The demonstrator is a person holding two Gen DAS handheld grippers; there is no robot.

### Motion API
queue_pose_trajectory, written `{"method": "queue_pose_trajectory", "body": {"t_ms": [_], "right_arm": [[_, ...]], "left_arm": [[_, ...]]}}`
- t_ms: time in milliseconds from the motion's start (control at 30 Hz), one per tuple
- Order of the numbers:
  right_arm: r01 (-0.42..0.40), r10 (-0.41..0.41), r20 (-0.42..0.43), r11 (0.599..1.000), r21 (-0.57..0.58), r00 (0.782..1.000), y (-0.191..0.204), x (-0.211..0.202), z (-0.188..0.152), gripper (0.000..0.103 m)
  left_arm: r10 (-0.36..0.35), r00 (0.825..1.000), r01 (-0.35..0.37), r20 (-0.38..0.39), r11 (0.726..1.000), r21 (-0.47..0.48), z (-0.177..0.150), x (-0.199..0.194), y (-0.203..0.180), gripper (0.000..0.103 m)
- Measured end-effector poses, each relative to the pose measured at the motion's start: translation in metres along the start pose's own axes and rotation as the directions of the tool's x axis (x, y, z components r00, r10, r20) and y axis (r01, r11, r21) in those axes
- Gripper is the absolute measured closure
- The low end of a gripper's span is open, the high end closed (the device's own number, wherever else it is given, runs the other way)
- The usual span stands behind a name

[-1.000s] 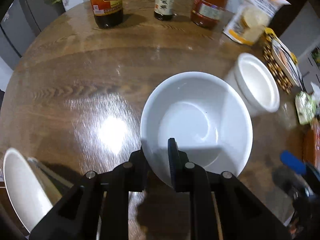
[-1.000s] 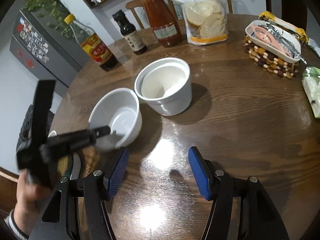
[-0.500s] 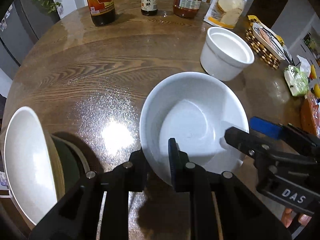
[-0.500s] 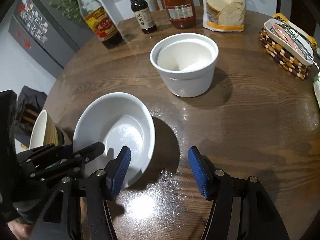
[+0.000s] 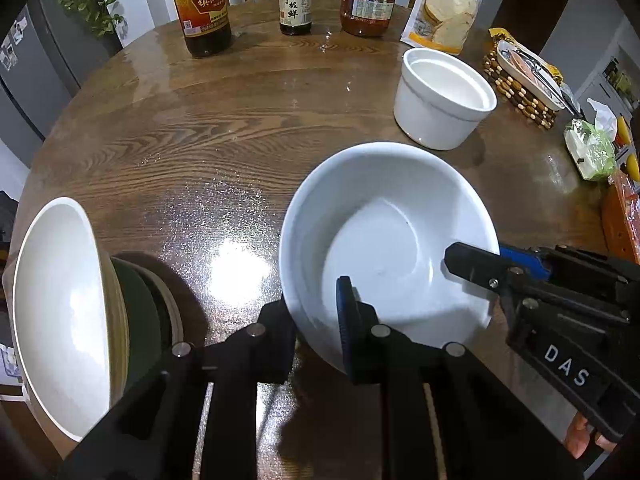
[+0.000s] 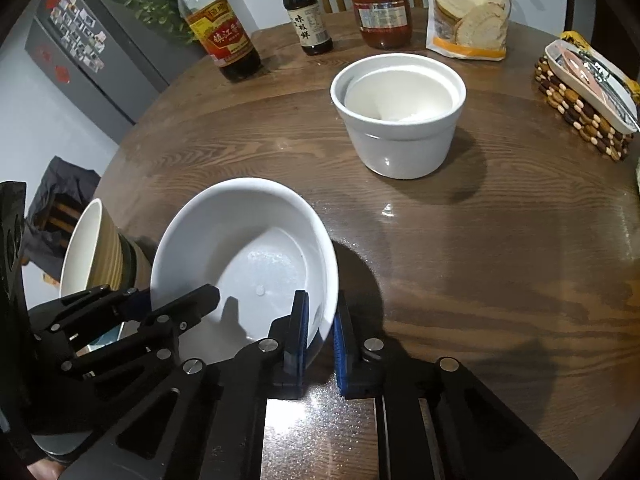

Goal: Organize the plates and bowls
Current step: 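Carry the smaller white bowl with the left gripper toward the stacked large bowl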

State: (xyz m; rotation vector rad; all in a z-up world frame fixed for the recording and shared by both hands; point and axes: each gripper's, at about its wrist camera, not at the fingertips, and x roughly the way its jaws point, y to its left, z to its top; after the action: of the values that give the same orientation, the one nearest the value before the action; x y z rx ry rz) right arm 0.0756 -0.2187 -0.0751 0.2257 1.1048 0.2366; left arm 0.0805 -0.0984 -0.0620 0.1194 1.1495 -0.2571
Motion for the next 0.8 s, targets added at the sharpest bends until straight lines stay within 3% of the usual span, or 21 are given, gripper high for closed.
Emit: {"method": "queue_pose_trajectory", "body": {"t_ms": [800], "right_arm": [[-0.002, 0.007, 0.132, 0.999, -0.034, 0.991, 0.03, -0.057, -0.012, 0.09]], "left_arm": [[0.026, 0.988, -0.028, 0.152, 1.0, 0.013, -0.016, -0.057, 0.007, 0.085]]}}
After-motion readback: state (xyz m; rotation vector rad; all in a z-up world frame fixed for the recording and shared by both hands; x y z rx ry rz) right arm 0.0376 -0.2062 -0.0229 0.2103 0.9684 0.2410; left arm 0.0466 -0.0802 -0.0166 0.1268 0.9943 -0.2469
